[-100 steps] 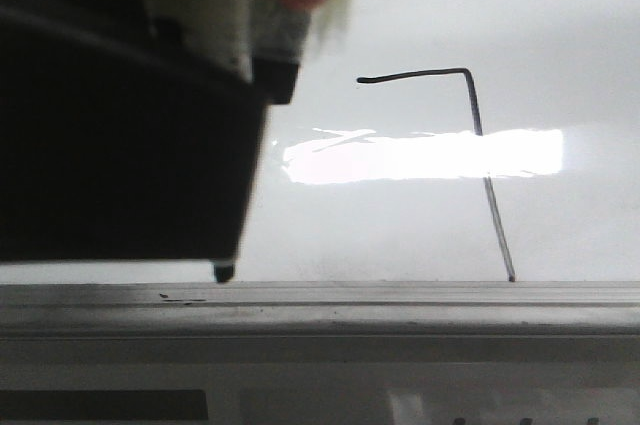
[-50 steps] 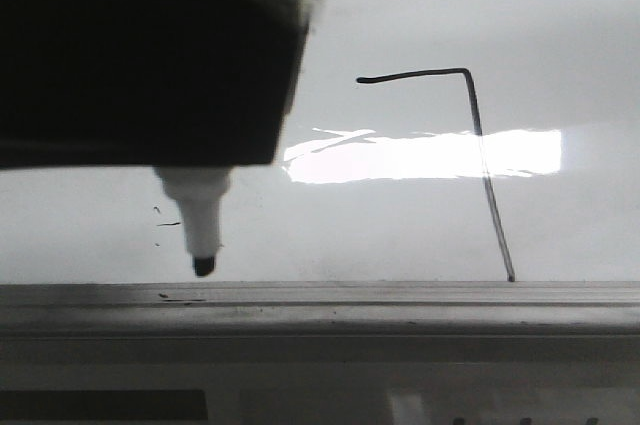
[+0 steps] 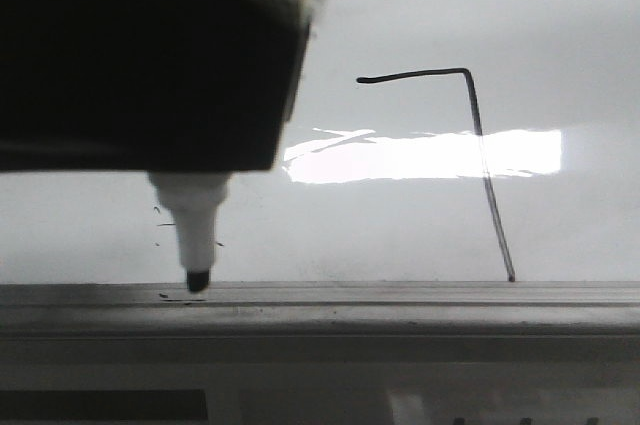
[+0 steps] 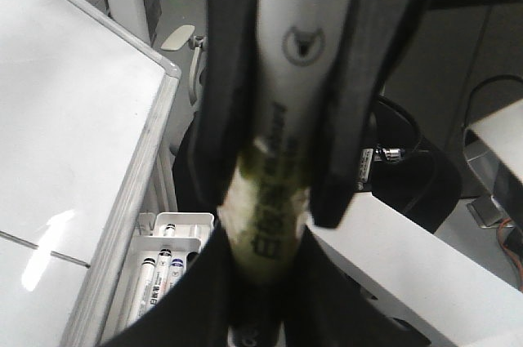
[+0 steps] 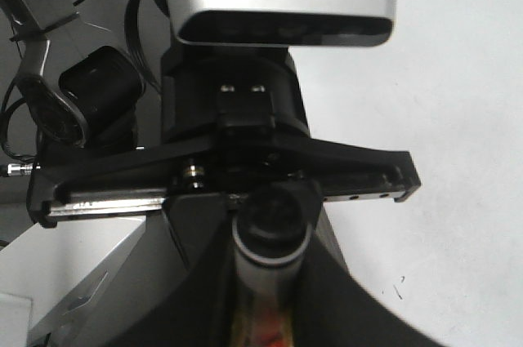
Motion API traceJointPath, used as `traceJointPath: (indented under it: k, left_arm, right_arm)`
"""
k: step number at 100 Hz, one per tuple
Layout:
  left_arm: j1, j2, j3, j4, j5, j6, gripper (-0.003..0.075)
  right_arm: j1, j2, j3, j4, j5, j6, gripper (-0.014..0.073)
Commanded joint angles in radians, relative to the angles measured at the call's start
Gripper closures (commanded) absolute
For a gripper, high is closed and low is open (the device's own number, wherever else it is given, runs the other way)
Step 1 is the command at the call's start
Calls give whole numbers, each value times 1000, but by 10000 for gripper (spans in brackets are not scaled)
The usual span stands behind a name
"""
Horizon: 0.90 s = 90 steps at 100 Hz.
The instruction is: Write number 7 on whiteboard
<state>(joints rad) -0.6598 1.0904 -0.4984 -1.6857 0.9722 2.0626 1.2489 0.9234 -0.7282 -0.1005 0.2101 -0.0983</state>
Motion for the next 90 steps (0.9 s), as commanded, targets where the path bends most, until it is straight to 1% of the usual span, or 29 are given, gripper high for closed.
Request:
traceJointPath:
  k: [1,4,7,14,18,24,31,36,41,48,52,55,57,59,62,73,90]
  left_arm:
    - [1,-16,-31,-101,11,-82,741]
    - [1,-16,-31,-95,-1,-109,741]
    - [1,-16,-31,-88,-19,-136,741]
    - [1,-16,-31,-64,-75,-219,741]
    - [1,-16,-31,-47,-118,-273,741]
    - [1,-16,-31,-24,-184,-348,741]
    - [1,-16,-31,-19,-265,-405,741]
    - [1,-16,-31,-24,-327,-440,741]
    - [1,-16,-31,-31,-388,-473,741]
    - [1,-16,-31,-42,-488,-503,741]
    - [1,-16,-31,-56,-554,-508,741]
    - [1,-16,-31,-69,-599,-513,741]
    - [1,-16,-31,-78,-633,-513,741]
    - [1,-16,-31,-94,-664,-515,741]
    - [1,-16,-31,-121,-703,-515,741]
    - [1,-12,-38,-186,-806,-515,741]
    - [0,27,-67,-186,-870,-555,741]
  right_arm:
    - [-2,-11,-29,-3,-8,-15,360]
    - [-2,-15,-29,-3,0,-15,283]
    - [-2,-20,-29,-3,7,-15,227]
    - [-2,-40,-29,-13,27,-15,122]
    - [-2,-58,-29,-15,37,-15,109]
    - [-8,-90,-29,-17,54,-15,118]
    - [-24,-128,-29,-17,65,-15,130]
    - [-38,-157,-29,-17,68,-15,152]
    - [-54,-186,-29,-15,68,-15,195]
    - [-76,-225,-29,-8,68,-14,302]
    - [-86,-246,-29,-3,68,-14,413]
    - [-92,-258,-29,-4,68,-14,466]
    - [-97,-269,-29,-4,68,-14,540]
    - [-99,-274,-29,-4,68,-14,576]
    - [-101,-282,-29,-4,68,-14,664]
    - [-112,-292,-29,-4,75,-12,656]
    - [-112,-286,-29,-4,111,-12,656]
